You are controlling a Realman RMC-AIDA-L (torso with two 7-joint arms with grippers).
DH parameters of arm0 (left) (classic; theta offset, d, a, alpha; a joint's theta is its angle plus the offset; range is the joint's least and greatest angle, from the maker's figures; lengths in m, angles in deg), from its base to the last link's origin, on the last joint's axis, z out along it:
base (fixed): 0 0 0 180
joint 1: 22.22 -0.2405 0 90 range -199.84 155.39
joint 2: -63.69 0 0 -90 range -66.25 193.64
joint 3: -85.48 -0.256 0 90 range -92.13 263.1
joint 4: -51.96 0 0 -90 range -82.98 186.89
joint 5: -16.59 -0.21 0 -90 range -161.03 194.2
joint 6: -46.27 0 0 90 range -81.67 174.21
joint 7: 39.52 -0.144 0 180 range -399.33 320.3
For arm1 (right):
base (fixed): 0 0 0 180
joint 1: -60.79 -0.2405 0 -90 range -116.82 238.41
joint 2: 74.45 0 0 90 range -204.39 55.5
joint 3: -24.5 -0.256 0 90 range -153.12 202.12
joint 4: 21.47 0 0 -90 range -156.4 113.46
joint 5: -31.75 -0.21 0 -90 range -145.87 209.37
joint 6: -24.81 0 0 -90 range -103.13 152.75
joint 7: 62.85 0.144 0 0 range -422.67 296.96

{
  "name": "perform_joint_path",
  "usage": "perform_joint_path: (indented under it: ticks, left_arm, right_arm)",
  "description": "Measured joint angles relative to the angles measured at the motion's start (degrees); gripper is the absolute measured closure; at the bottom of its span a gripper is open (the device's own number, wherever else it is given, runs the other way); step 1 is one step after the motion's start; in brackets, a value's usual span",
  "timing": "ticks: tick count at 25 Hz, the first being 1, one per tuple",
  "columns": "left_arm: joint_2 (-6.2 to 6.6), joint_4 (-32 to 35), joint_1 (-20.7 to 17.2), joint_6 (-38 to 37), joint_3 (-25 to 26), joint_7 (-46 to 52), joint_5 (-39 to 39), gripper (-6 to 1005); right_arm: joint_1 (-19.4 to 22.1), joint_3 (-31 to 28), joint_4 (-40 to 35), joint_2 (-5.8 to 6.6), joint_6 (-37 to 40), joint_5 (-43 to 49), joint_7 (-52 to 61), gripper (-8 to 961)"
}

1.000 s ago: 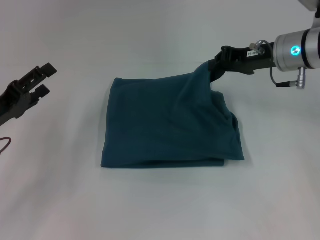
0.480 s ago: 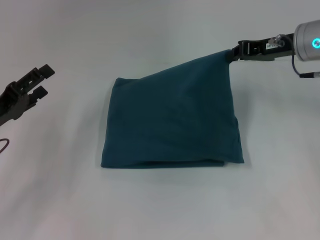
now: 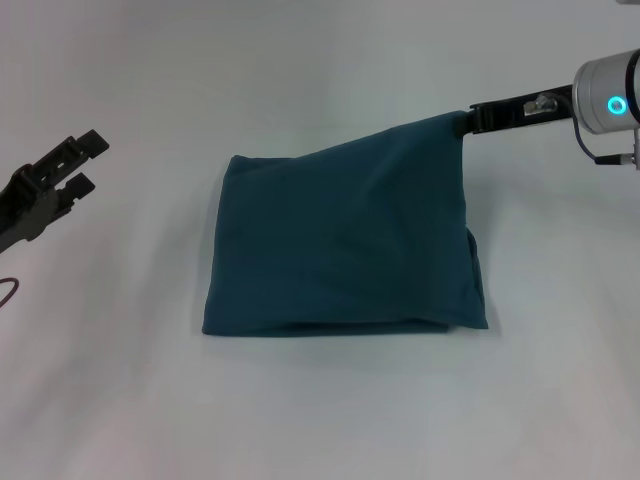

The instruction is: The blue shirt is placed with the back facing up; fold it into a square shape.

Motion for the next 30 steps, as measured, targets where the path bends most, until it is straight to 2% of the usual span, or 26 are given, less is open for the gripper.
perform_joint_path:
  ticks: [11, 27, 30]
  left_arm:
    - [0.0, 0.0, 0.18, 0.04, 0.0, -0.04, 0.0, 65]
    - [-0.1, 0.0, -0.18, 0.01, 0.0, 0.17, 0.0, 65]
    - [-0.1, 0.0, -0.24, -0.11, 0.0, 0.31, 0.0, 65]
  right_arm:
    - [-0.07, 3.78, -0.5, -0.4, -4.01, 1.04, -0.84, 944]
    - [-2.27, 4.19, -0.3, -3.27, -10.31, 14.16, 1.18, 933]
    - [-2.43, 4.04, -0.23, -3.3, -11.23, 15.41, 2.43, 731]
